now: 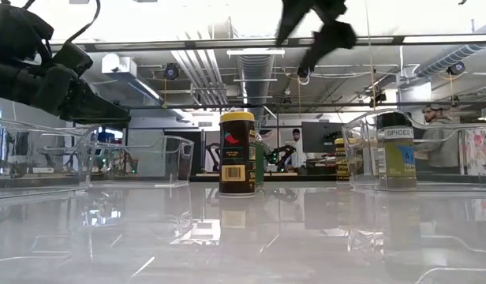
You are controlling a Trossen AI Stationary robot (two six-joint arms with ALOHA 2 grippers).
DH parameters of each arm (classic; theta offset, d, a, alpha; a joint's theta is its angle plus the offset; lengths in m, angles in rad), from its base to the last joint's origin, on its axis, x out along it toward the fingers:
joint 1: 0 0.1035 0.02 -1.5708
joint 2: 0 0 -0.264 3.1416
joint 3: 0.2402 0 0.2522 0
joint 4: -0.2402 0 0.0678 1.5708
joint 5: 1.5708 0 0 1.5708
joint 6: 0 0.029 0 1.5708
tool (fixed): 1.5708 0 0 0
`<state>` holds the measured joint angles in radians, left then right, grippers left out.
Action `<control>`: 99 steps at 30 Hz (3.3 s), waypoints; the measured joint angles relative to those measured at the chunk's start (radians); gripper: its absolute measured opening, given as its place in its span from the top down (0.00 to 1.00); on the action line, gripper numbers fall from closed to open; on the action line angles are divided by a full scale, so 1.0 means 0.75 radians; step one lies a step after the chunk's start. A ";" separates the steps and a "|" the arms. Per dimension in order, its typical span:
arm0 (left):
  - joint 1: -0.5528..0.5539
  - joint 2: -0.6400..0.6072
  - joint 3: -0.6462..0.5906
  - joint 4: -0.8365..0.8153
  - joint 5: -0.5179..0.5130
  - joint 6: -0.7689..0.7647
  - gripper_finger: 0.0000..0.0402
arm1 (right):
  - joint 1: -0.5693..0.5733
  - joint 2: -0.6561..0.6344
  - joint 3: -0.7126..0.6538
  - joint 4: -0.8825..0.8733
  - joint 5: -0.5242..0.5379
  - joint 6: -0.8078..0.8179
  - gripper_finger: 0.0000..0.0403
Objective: Sort spices by type
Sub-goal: Put the bottom green seasoning bottle into the bottom transparent bin
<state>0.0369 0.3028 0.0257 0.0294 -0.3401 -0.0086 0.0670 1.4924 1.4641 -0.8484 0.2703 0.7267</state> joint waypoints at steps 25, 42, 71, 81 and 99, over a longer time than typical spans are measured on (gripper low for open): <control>0.000 0.009 0.000 0.000 0.000 0.000 0.35 | -0.040 0.384 0.354 -0.055 -0.056 -0.423 0.26; 0.000 0.014 -0.001 0.000 0.000 0.000 0.35 | -0.090 0.516 0.356 -0.100 -0.090 -0.067 0.10; 0.000 0.029 -0.001 0.000 0.000 0.000 0.35 | -0.096 0.646 0.341 -0.058 -0.080 0.289 0.10; 0.000 0.030 0.000 0.000 0.000 0.000 0.35 | -0.102 0.647 0.332 -0.059 -0.080 0.289 0.11; 0.000 0.030 0.000 0.000 0.000 0.000 0.35 | -0.102 0.648 0.331 -0.048 -0.074 0.247 0.50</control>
<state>0.0372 0.3256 0.0256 0.0296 -0.3401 -0.0086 -0.0093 1.9781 1.7126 -0.8845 0.2146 0.9117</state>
